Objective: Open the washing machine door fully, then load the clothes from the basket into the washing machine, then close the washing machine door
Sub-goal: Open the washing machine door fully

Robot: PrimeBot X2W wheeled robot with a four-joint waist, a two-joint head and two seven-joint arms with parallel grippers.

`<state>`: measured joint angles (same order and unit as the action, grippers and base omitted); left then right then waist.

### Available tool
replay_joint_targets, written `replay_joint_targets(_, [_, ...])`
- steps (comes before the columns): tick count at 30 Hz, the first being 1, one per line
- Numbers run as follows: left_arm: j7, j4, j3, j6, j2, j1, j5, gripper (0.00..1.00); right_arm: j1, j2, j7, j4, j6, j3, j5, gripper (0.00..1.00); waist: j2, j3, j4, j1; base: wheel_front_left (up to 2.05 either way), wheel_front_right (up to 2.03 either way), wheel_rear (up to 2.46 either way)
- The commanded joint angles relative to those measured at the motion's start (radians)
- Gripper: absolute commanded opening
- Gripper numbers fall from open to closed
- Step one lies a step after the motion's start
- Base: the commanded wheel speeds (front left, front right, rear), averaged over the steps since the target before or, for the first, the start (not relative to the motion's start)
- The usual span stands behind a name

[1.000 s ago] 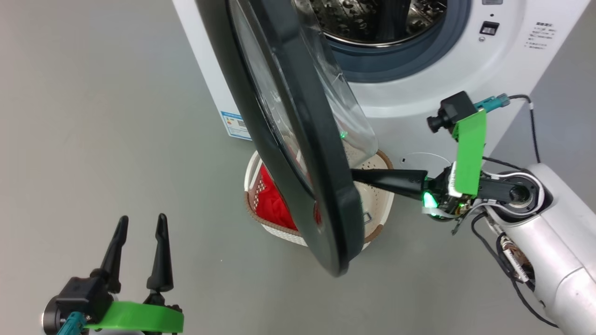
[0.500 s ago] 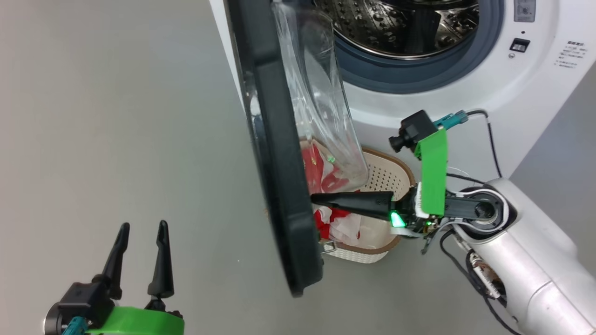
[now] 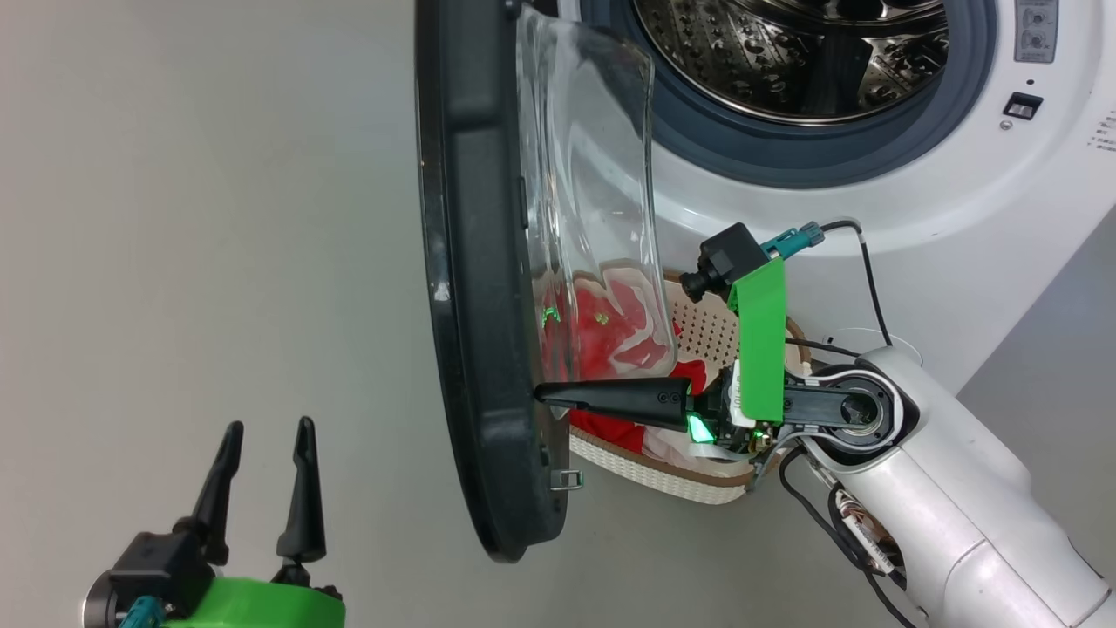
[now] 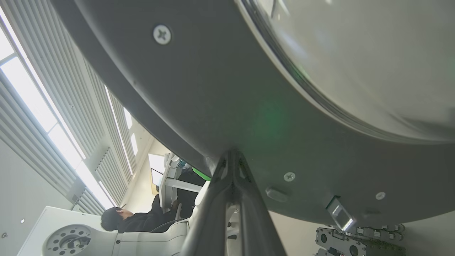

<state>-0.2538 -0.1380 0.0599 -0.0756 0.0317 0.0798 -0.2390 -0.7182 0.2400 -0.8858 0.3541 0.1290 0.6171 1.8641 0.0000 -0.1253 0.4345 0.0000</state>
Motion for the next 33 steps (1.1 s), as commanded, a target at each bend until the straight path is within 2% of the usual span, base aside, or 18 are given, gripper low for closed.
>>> replay_joint_targets(1, [-0.008,0.019,-0.036,-0.008,0.018,0.001,0.002,1.0,0.007,-0.033,0.006,-0.023,0.002,0.007,-0.01,0.0,0.0,0.002,0.006,0.0,0.0,0.0,0.0])
replay_joint_targets(16, [-0.008,0.019,-0.044,-0.008,0.018,-0.007,0.011,1.0,0.03,-0.044,-0.007,-0.017,0.002,-0.026,-0.043,0.0,0.0,0.017,-0.022,0.0,0.0,0.0,0.0])
replay_joint_targets(27, [-0.008,0.019,-0.051,-0.018,0.018,-0.011,0.021,1.0,0.059,-0.033,0.019,-0.07,0.002,-0.077,-0.088,0.0,0.0,0.042,-0.064,0.0,0.0,0.0,0.0])
replay_joint_targets(28, [-0.008,0.018,-0.052,-0.02,0.018,-0.012,0.023,1.0,0.061,-0.032,0.024,-0.075,0.002,-0.084,-0.093,0.07,0.0,0.045,-0.069,0.0,0.0,0.0,0.0])
replay_joint_targets(30, [-0.008,0.016,-0.056,-0.022,0.018,-0.014,0.028,1.0,0.068,-0.028,0.037,-0.088,0.002,-0.098,-0.107,0.41,0.0,0.051,-0.079,0.0,0.0,0.0,0.0])
replay_joint_targets(31, [-0.008,0.016,-0.058,-0.023,0.018,-0.016,0.029,1.0,0.072,-0.026,0.043,-0.097,0.002,-0.105,-0.115,0.8,0.0,0.054,-0.084,0.0,0.0,0.0,0.0])
replay_joint_targets(32, [-0.008,0.016,-0.061,-0.024,0.018,-0.017,0.031,1.0,0.077,-0.024,0.05,-0.107,0.002,-0.112,-0.122,1.0,0.0,0.055,-0.089,0.0,0.0,0.0,0.0])
replay_joint_targets(33, [-0.008,0.016,-0.062,-0.025,0.018,-0.019,0.031,1.0,0.082,-0.02,0.058,-0.12,0.002,-0.119,-0.133,1.0,0.0,0.056,-0.093,0.0,0.0,0.0,0.0])
